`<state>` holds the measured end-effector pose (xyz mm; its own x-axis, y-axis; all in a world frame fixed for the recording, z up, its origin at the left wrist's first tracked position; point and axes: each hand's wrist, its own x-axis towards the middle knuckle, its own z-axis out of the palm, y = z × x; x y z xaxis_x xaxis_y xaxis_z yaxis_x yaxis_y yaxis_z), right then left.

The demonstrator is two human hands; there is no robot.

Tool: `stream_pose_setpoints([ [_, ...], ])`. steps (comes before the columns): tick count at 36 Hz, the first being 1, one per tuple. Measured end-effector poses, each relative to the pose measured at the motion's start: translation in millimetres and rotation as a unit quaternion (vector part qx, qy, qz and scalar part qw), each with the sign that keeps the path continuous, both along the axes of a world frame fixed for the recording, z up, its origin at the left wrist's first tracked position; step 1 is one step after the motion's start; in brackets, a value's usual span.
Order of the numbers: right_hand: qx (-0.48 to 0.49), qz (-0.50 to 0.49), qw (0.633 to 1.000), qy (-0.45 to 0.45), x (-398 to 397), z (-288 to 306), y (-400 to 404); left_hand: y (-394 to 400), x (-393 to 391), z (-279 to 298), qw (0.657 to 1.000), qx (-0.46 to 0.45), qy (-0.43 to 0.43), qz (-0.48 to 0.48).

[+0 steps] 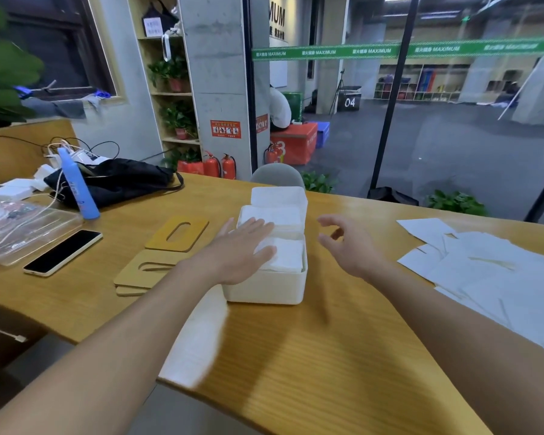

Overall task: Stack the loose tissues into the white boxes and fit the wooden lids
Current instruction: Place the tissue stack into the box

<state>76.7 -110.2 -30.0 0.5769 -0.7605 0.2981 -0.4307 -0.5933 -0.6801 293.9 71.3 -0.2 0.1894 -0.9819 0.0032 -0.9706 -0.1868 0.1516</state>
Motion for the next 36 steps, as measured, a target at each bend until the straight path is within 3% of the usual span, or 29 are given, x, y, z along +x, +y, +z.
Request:
stream_pose_setpoints([
  [4,-0.034,-0.001,0.999,0.038,25.2,2.5,-35.8,-12.6,-10.6,-2.9,0.999,-0.035,0.015,0.023],
  [12,-0.063,0.04,0.994,0.083,81.7,-0.5,-77.2,-27.6,-15.2,-17.0,0.997,-0.012,0.025,0.065],
  [19,-0.089,0.0,0.99,0.107,88.9,-1.0,-89.2,-23.4,-13.8,-18.1,0.997,-0.015,0.025,0.071],
  [24,-0.133,-0.077,0.98,0.127,74.5,0.8,-87.3,-20.2,-14.4,-16.0,0.997,-0.018,0.025,0.064],
  [36,-0.126,-0.158,0.978,0.052,-18.5,13.2,-66.1,-15.8,-19.5,-10.3,0.997,-0.024,0.022,0.067],
])
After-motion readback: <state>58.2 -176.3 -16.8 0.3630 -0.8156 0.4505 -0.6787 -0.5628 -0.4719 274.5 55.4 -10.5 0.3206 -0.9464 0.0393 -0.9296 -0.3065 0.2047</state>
